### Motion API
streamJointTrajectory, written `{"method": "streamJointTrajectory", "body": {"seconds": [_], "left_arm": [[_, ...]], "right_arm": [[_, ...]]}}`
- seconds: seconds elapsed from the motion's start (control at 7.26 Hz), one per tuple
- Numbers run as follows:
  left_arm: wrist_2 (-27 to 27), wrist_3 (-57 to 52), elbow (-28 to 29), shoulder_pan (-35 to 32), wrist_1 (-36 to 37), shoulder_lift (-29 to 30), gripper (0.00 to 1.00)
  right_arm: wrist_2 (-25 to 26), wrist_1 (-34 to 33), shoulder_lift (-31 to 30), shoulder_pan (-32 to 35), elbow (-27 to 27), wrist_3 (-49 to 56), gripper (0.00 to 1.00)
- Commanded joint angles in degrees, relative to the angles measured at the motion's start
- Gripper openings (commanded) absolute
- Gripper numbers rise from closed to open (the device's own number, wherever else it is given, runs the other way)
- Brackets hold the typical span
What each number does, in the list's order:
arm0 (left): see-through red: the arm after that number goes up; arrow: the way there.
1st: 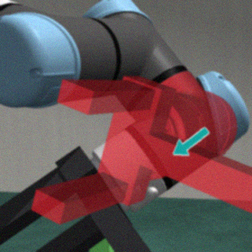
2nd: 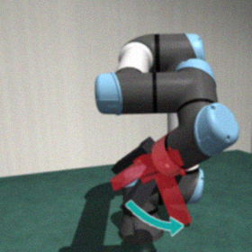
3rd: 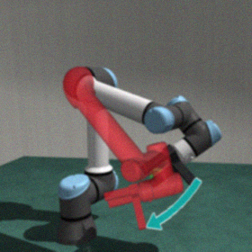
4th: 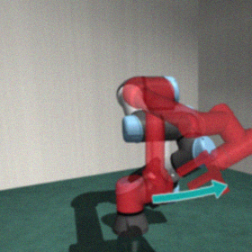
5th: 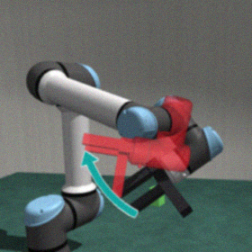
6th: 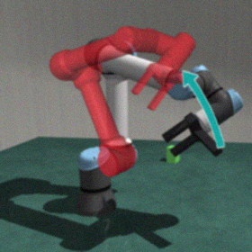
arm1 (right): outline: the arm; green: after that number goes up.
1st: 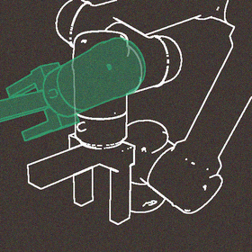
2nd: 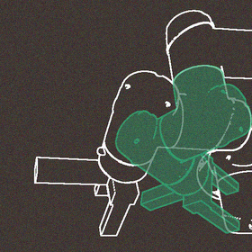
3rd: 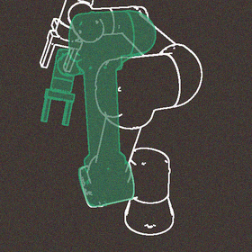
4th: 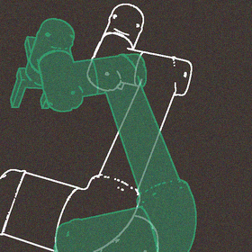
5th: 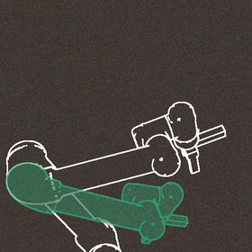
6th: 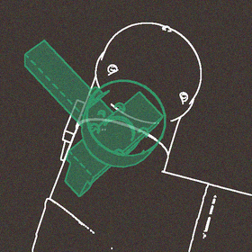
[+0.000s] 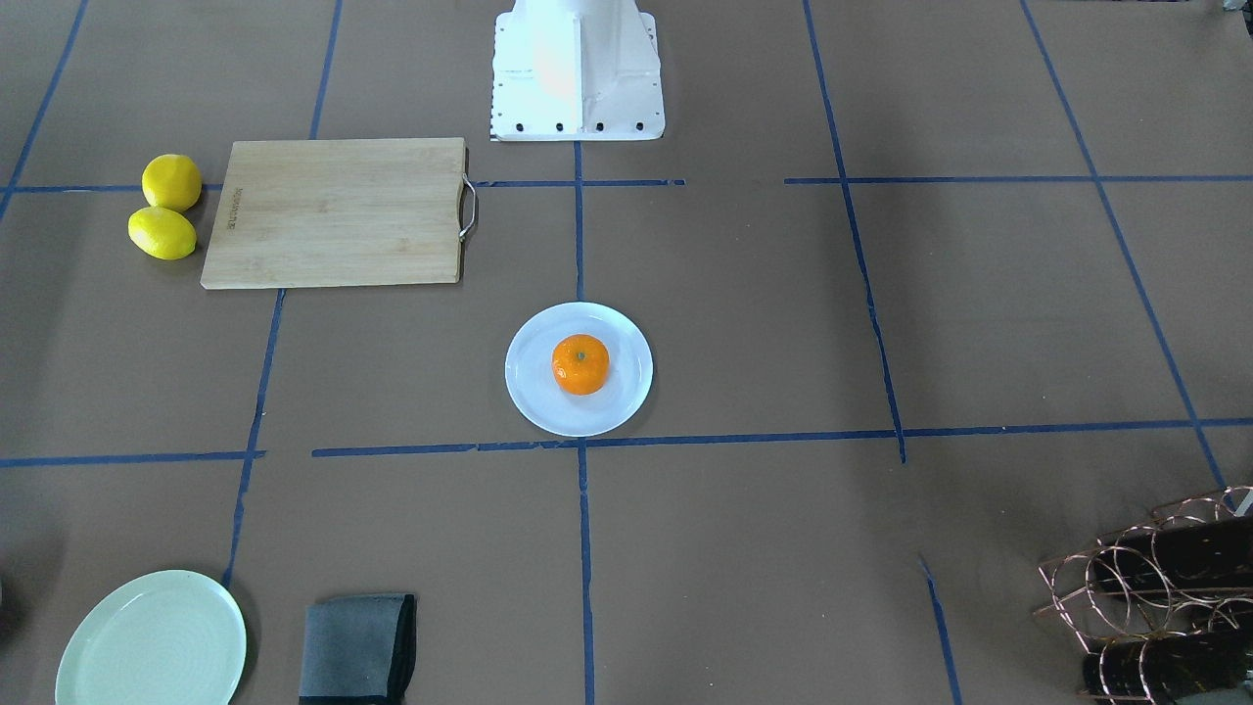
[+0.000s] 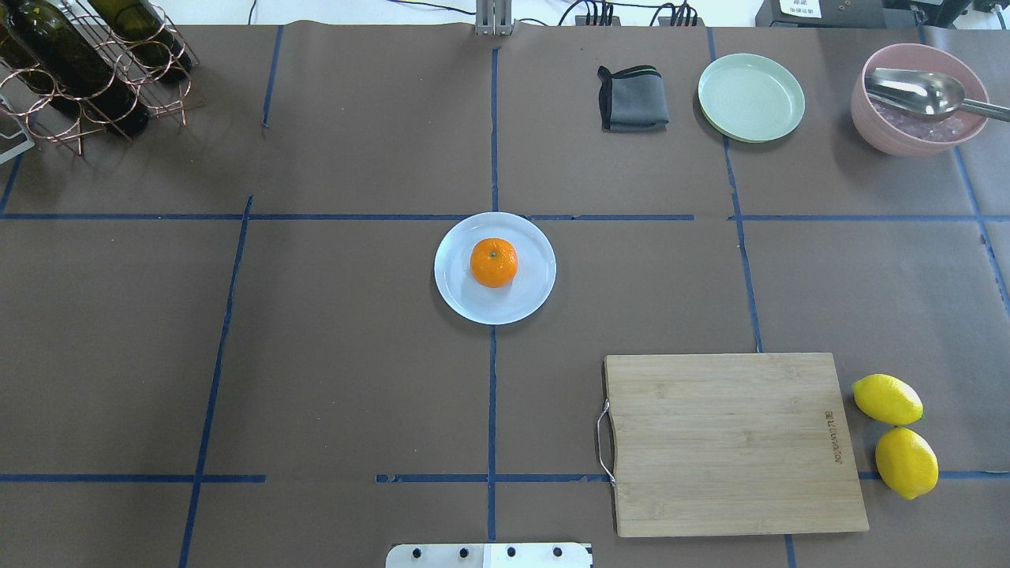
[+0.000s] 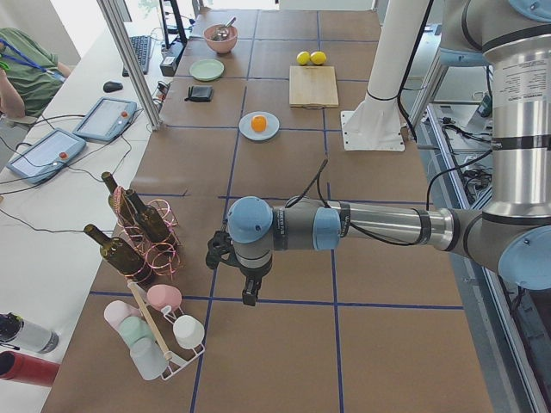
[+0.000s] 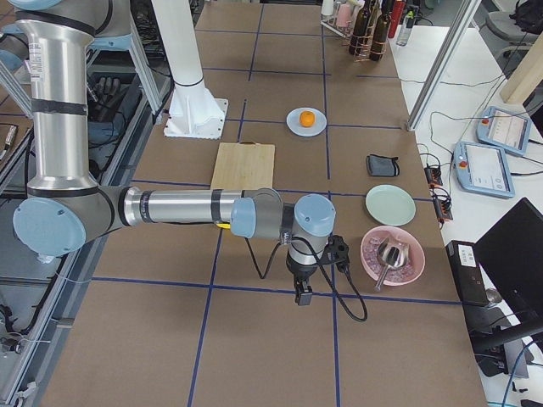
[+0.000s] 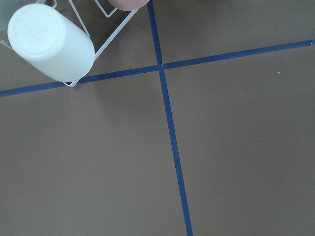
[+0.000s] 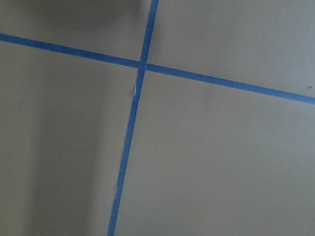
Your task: Pick orange to plate
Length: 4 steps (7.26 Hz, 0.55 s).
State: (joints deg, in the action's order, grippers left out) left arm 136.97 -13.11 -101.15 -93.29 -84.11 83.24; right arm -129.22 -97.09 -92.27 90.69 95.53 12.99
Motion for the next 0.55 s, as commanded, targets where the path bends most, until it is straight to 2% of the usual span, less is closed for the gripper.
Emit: {"method": "streamJointTrajectory", "body": {"seconds": [0.0,0.41], "left_arm": [[-0.2,0.0,0.1,-0.1,0.0,-1.1,1.00],[-0.4,0.1,-0.1,-0.1,0.0,-1.2,1.00]], "right_arm": [[-1.9,0.0,0.0,0.0,0.2,-0.1,1.00],[-2.3,0.1,0.0,-0.1,0.2,-0.1,1.00]]}}
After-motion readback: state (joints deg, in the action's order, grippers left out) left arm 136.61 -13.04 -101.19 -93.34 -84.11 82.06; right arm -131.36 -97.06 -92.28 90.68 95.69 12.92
